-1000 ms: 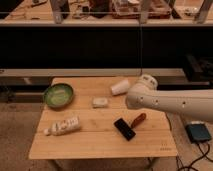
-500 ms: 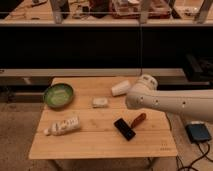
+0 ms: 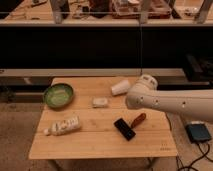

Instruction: Place the eraser on the white sponge

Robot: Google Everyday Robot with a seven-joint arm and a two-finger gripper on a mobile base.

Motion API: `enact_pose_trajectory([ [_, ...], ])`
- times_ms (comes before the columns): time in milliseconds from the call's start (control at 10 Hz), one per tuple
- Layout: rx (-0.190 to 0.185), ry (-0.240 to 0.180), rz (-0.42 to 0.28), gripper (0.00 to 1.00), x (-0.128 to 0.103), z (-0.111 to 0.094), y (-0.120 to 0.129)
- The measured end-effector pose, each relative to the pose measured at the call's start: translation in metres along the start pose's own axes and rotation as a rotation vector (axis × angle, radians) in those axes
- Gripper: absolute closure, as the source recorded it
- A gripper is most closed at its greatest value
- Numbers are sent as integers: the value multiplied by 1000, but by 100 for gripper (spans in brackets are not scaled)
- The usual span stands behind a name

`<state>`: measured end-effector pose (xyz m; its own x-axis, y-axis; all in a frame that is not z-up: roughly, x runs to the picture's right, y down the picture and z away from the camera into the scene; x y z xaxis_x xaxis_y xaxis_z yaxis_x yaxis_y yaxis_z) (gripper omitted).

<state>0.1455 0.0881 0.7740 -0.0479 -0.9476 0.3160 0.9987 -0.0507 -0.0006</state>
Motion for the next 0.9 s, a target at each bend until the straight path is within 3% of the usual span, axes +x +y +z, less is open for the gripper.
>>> enact_pose_trajectory([
  [600, 0, 0, -1, 83, 0, 0, 0],
  [900, 9, -12, -16, 87, 1, 1, -2],
])
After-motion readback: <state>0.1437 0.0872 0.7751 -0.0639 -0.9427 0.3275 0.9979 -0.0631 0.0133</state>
